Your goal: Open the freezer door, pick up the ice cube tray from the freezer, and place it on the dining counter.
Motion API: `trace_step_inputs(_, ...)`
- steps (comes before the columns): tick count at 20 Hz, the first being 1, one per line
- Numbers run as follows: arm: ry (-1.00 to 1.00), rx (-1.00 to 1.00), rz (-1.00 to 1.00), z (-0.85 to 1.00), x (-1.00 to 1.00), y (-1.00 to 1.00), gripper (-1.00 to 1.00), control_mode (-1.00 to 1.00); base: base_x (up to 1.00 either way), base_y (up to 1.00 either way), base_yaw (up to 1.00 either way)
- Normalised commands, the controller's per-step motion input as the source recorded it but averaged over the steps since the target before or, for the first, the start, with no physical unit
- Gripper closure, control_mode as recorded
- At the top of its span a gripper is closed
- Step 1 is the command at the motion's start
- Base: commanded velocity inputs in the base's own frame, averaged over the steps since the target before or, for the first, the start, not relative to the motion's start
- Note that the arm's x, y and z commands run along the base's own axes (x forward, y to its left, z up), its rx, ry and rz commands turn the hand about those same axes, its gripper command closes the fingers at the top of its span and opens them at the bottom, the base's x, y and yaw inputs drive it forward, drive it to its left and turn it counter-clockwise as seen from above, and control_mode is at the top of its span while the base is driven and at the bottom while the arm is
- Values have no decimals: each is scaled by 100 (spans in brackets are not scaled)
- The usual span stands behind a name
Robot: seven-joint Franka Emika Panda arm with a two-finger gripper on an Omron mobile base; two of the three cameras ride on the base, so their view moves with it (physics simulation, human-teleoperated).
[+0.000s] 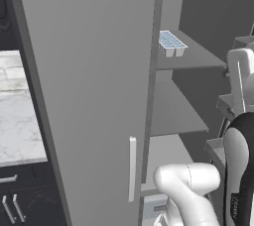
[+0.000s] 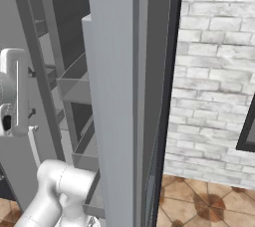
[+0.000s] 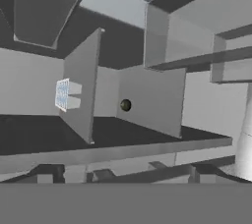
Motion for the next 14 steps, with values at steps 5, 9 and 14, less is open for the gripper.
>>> trace_step_inputs(5, -1, 22, -42, 8, 21, 0, -100, -100, 0, 0, 0)
trace_step_inputs(9, 0, 21, -32, 4, 30, -7, -100, -100, 0, 0, 0)
trace_step_inputs(14, 0, 17, -13, 13, 31, -19, -100, -100, 0, 0, 0)
